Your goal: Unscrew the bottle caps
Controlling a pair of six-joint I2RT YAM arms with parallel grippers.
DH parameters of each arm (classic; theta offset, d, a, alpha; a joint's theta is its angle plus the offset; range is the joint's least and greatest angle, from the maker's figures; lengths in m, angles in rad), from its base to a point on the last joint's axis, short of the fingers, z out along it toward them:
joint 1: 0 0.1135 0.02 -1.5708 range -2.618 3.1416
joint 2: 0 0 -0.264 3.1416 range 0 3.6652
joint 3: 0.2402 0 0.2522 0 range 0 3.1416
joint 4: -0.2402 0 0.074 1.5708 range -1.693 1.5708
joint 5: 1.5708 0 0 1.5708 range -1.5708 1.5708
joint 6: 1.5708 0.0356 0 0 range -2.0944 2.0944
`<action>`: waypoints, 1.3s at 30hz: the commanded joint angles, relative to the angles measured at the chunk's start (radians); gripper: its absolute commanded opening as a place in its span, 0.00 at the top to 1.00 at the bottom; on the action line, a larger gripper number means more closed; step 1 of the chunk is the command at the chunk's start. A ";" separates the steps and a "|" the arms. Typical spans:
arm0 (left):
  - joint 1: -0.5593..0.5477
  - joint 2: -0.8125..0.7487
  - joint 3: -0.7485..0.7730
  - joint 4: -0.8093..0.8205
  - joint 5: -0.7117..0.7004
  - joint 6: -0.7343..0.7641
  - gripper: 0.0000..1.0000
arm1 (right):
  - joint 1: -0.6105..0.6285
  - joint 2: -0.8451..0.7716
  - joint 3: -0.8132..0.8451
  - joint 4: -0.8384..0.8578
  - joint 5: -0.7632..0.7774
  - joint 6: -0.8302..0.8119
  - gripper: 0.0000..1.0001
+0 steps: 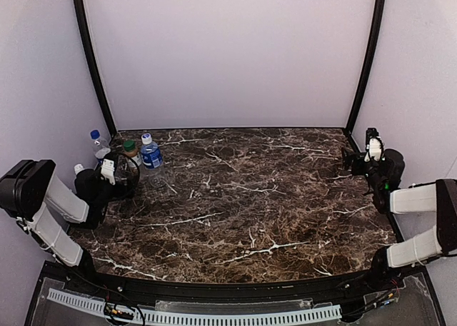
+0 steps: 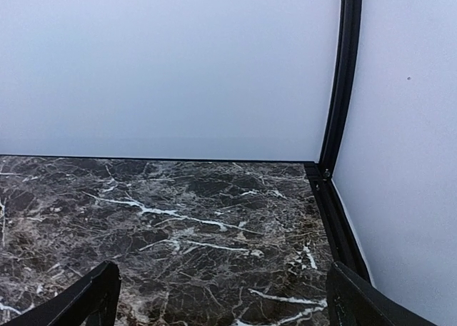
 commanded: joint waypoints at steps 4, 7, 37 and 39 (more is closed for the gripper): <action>0.005 -0.047 -0.028 0.062 0.056 0.027 0.00 | 0.009 -0.093 0.057 -0.209 -0.099 0.126 0.02; 0.004 -0.053 -0.032 0.056 0.055 0.031 0.00 | 0.016 -0.129 0.078 -0.255 -0.113 0.133 0.02; 0.008 -0.467 0.618 -1.704 0.306 0.397 0.08 | 0.157 -0.383 0.344 -0.704 -0.261 0.227 0.06; 0.007 -0.476 0.726 -1.867 0.278 0.441 0.08 | 0.176 -0.387 0.364 -0.722 -0.268 0.229 0.06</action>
